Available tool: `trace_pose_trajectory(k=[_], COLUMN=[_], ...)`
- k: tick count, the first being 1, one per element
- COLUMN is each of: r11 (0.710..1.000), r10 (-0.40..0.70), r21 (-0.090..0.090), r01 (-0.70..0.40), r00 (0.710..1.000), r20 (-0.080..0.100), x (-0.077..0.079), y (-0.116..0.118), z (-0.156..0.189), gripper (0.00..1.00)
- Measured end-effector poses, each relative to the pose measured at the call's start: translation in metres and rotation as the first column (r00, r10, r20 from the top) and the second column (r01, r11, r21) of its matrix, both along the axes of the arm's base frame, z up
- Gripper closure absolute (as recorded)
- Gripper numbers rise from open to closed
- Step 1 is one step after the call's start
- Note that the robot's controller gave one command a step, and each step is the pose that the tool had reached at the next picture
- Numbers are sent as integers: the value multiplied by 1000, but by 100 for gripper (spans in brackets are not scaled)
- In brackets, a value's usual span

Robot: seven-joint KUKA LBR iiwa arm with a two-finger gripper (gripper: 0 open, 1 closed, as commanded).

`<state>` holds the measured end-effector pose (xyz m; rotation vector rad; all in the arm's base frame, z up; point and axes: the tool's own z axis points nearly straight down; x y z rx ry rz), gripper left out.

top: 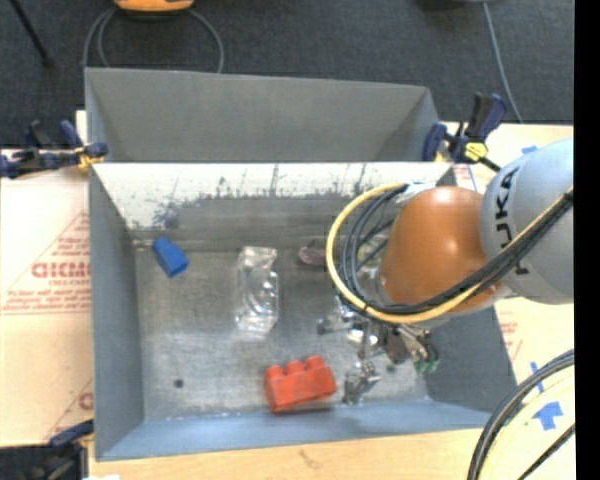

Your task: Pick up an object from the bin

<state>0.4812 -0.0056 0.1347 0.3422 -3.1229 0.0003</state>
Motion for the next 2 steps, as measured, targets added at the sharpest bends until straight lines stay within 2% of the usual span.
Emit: trace_pose_trajectory(k=[1, 2], r11=[977, 977], r10=[211, 212], r21=[-5, -4], r01=[-211, -212], r00=[977, 977], r20=[23, 23], x=[3, 3], y=[30, 30], z=[-59, -59], gripper=[0, 100])
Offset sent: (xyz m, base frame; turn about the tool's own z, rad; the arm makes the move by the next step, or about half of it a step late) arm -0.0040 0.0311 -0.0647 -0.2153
